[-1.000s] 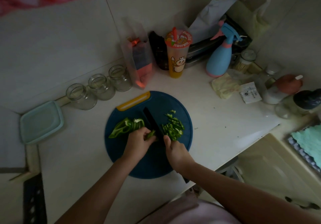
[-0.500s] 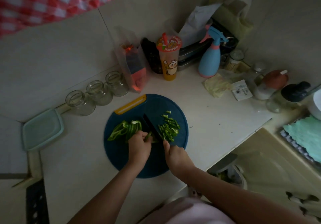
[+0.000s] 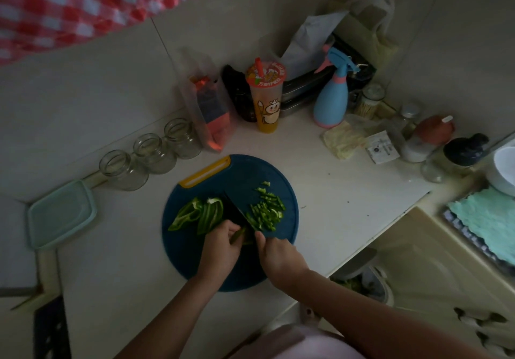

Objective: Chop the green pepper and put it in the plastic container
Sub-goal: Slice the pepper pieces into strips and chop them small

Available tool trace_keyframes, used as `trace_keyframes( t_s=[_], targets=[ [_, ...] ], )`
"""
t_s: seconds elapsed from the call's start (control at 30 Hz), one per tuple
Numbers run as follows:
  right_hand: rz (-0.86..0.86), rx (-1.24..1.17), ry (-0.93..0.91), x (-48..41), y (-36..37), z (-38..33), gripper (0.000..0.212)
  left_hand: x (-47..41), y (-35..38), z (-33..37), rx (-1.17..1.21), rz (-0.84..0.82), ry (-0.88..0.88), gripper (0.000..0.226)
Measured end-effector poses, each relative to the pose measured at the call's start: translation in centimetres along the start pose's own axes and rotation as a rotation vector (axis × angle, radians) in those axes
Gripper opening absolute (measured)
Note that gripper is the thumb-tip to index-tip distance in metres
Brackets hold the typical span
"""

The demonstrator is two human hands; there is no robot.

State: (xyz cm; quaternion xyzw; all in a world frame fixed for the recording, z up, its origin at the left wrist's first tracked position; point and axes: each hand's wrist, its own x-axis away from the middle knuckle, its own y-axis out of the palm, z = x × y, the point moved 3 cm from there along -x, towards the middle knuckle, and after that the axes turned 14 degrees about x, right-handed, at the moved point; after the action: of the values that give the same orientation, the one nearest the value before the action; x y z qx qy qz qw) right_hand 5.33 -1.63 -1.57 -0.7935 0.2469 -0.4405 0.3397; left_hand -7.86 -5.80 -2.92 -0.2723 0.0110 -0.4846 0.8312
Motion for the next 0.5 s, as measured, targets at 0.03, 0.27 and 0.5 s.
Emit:
trace_keyframes(
  t_s=[0.03,0.27,0.5],
  targets=[
    [0.0,-0.004,-0.006,-0.2,0.0,-0.1,0.053,0.0,0.0,-0.1,0.018,0.005,-0.019,0.007],
    [-0.009,-0.241,0.038,-0.3,-1.4,0.8,0.05,-1.4,-0.3,0.3,0.254,0.067,-0.158,0.013],
    [0.006,-0.297,0.003,0.4,-1.9,1.2,0.051,-1.6,0.4,0.2,0.217,0.103,-0.179,0.017]
  ],
)
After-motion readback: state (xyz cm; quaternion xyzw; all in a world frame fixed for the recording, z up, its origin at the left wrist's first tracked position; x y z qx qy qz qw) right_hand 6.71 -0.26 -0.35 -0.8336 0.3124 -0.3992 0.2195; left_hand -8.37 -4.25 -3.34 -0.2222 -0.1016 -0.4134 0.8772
